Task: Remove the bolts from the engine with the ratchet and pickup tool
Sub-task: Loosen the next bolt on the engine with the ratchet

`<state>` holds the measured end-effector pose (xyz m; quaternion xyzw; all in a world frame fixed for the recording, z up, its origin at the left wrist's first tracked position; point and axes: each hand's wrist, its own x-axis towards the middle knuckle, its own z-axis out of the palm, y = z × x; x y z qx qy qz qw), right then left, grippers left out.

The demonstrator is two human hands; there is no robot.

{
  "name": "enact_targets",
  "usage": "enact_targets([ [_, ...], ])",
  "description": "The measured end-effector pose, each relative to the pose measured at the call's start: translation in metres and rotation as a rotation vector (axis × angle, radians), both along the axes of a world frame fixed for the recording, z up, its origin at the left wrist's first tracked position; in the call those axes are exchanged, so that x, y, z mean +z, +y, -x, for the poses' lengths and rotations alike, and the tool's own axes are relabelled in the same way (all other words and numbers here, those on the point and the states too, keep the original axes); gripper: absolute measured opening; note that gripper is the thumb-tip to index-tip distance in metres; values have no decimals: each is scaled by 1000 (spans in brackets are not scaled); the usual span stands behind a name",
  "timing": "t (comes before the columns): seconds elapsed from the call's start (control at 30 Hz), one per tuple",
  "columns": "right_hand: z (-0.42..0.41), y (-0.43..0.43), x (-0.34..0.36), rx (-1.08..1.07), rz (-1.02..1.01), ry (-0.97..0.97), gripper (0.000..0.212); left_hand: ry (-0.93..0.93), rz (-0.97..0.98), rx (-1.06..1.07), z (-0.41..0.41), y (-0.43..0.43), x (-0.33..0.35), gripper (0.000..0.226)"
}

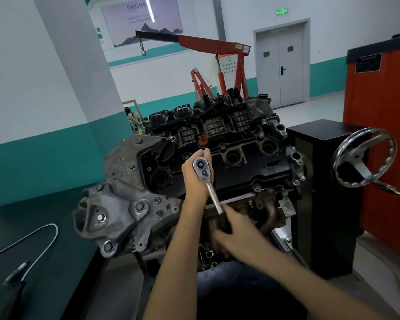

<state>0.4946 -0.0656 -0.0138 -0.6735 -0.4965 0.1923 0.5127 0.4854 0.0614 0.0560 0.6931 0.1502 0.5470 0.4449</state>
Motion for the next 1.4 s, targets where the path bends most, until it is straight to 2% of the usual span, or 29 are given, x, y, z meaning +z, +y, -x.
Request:
enact_targets([
  [0.07, 16, 8, -5, 34, -39, 111, 18, 76, -48, 6, 2, 3, 1, 40],
  [0.1, 14, 9, -4, 21, -30, 86, 15, 141, -101, 3, 5, 8, 0, 42],
  [0.13, 3, 8, -1, -18, -7, 0, 11, 202, -142, -6, 9, 13, -1, 44],
  [0.23, -45, -1, 20, -146, 137, -446, 8, 317, -249, -3, 23, 25, -1, 49],
  [0.3, -76, -6, 47, -138, 200, -664, 5, 343, -329, 15, 27, 28, 0, 49],
  [0.37, -97, -9, 75, -119, 234, -846, 7, 348, -317, -46, 25, 26, 2, 50],
  [0.43, -103, -10, 88, -174, 227, -940, 11, 319, -229, -97, 21, 23, 2, 50],
  [0.5, -94, -10, 74, -246, 213, -873, 22, 225, -122, -83, 17, 18, -2, 48],
  [0.53, -82, -10, 59, -240, 195, -766, 23, 163, -74, -58, 16, 16, -5, 47],
  [0.63, -24, -4, 14, -69, 61, -248, 15, 9, 14, 2, 10, 6, -11, 44],
  [0.7, 12, 7, -6, -28, -45, 21, 17, -8, 20, 22, 7, 2, -10, 42],
  [0.77, 26, 16, -13, -61, -87, 77, 14, 24, -8, 15, 6, 4, -6, 44],
  [0.83, 10, 14, -6, -99, -50, -46, 11, 99, -31, -19, 12, 12, -2, 44],
  [0.97, -61, -4, 40, -98, 186, -601, 8, 310, -240, -16, 27, 28, -1, 45],
  [1.03, -86, -10, 73, -78, 248, -824, 11, 339, -301, -35, 25, 28, 2, 44],
  [1.1, -101, -11, 95, -99, 266, -995, 2, 326, -262, -78, 20, 21, 2, 51],
  [1.13, -103, -10, 99, -125, 256, -1042, 6, 292, -222, -94, 19, 18, 1, 54],
  [1.2, -99, -11, 87, -189, 221, -979, 5, 194, -137, -95, 15, 13, -3, 52],
  [1.23, -90, -12, 73, -205, 206, -880, 13, 142, -92, -82, 13, 12, -5, 51],
  [1.3, -62, -11, 39, -153, 136, -573, 23, 39, -40, -40, 9, 8, -8, 48],
  [1.4, -4, -2, 0, 21, 5, -68, 23, -50, -70, 59, -1, 0, -9, 48],
])
